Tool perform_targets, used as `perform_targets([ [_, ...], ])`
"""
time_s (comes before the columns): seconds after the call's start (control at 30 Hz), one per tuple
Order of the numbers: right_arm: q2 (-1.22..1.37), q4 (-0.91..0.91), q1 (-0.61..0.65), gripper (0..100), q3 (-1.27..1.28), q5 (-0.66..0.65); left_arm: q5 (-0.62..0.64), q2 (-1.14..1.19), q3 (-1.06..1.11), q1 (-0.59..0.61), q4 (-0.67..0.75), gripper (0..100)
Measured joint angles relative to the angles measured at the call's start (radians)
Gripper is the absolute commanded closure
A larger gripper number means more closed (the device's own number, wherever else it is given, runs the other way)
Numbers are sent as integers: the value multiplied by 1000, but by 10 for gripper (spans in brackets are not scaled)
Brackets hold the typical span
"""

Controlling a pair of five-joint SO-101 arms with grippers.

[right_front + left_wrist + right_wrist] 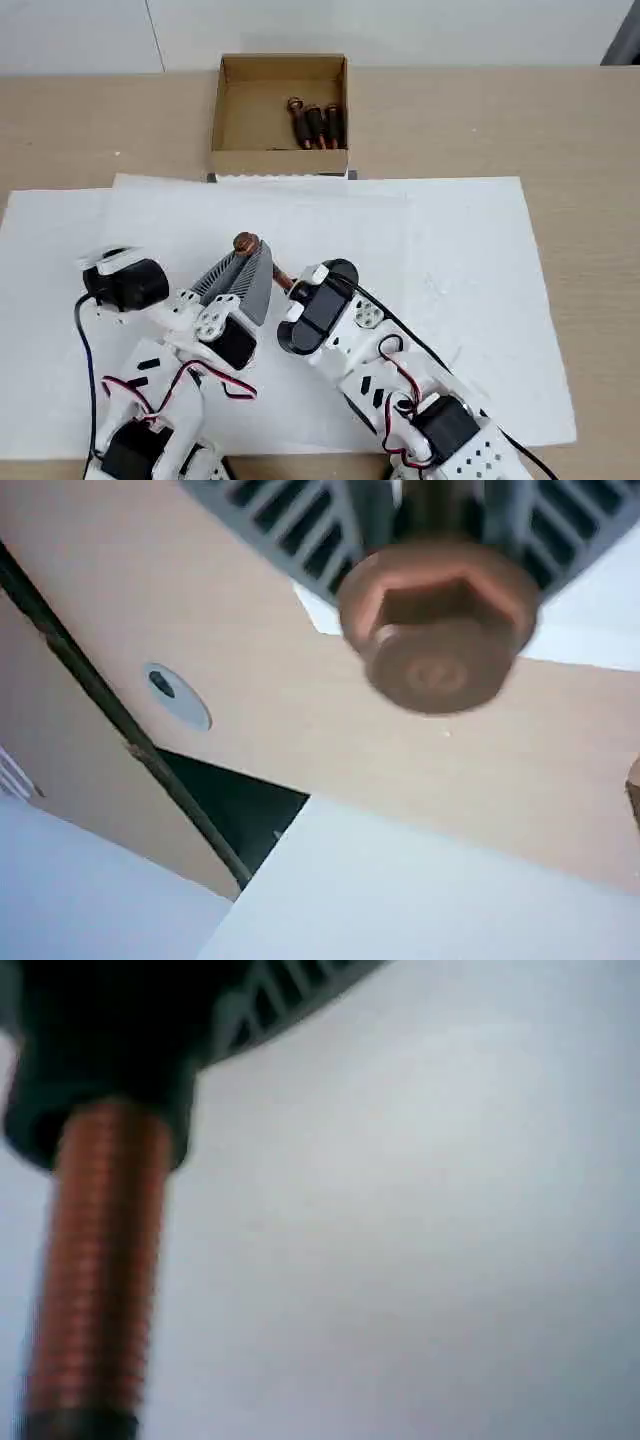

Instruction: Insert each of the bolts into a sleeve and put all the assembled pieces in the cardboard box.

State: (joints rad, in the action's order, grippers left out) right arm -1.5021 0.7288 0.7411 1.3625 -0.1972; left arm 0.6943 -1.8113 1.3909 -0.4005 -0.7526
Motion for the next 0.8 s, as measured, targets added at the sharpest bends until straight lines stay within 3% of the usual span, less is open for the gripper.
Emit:
perform_targets([
  [0.27,0,0,9,996,-5,0,-8,6,58,43,98,993],
  [0.5,-2,0,8,996,-6,0,-8,6,63,3,103,993],
  [0.8,-2,0,9,996,-5,0,-31,6,61,-78,-95,993],
])
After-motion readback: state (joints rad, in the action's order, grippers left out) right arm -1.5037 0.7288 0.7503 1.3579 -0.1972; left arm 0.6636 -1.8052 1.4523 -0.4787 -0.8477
